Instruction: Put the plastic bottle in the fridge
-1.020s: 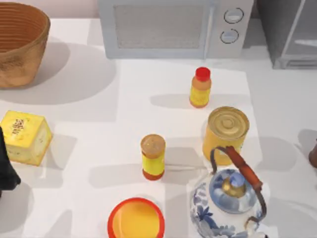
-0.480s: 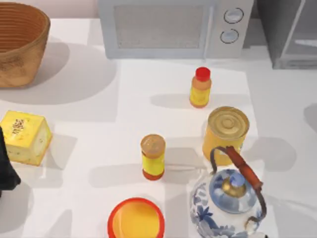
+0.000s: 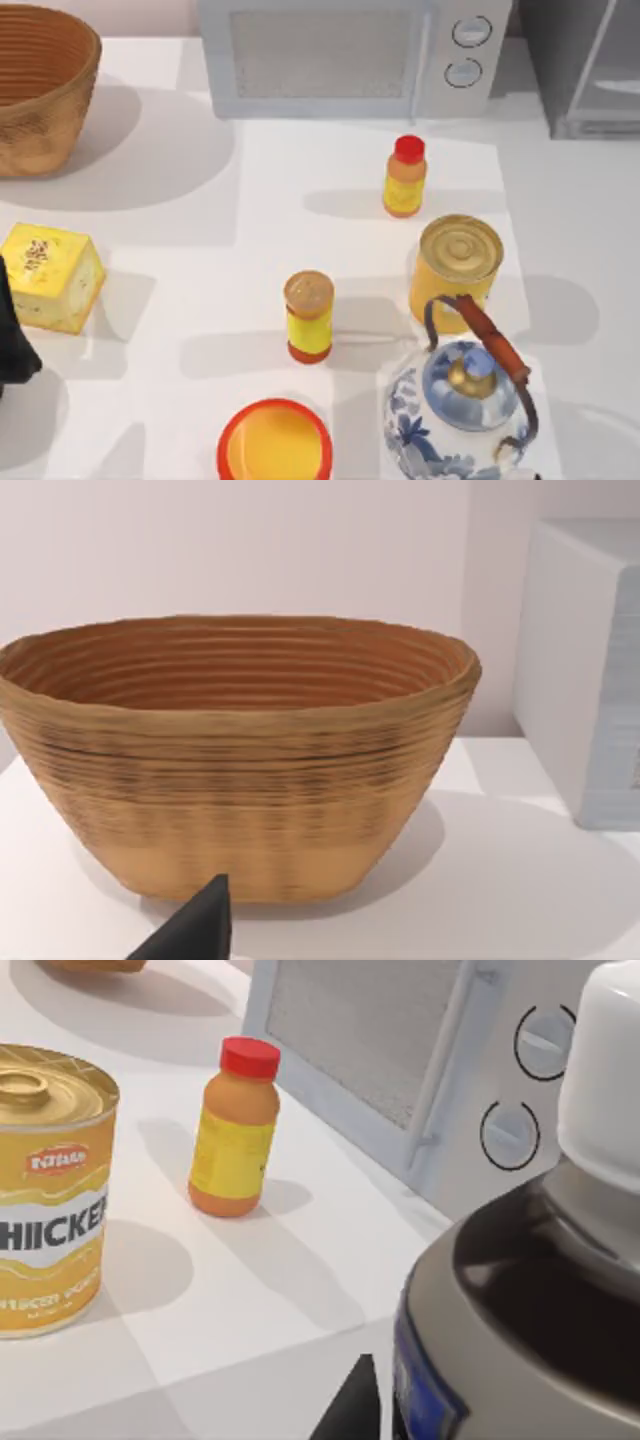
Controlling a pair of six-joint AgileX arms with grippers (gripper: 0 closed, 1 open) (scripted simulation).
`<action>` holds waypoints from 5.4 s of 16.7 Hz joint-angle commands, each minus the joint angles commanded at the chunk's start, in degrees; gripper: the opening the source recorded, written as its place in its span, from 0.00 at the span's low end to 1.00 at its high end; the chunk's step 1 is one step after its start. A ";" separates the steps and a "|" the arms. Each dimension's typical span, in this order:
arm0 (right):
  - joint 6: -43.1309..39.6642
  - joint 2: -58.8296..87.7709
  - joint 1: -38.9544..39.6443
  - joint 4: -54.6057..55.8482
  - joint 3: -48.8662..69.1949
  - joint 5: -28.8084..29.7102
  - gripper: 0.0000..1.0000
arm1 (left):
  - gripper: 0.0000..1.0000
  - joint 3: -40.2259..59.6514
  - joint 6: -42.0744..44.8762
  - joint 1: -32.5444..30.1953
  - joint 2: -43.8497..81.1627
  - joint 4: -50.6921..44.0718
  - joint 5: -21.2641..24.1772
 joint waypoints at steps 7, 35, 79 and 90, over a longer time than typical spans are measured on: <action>-4.48 -1.12 -6.74 -16.62 -0.45 -1.69 0.01 | 1.00 0.00 0.00 0.00 0.00 0.00 0.00; 69.09 -98.04 36.24 0.90 -39.56 79.96 0.01 | 1.00 0.00 0.00 0.00 0.00 0.00 0.00; 71.77 20.43 21.79 65.37 14.77 67.81 0.01 | 1.00 0.00 0.00 0.00 0.00 0.00 0.00; 71.98 26.49 22.92 60.31 25.72 69.04 0.01 | 1.00 0.00 0.00 0.00 0.00 0.00 0.00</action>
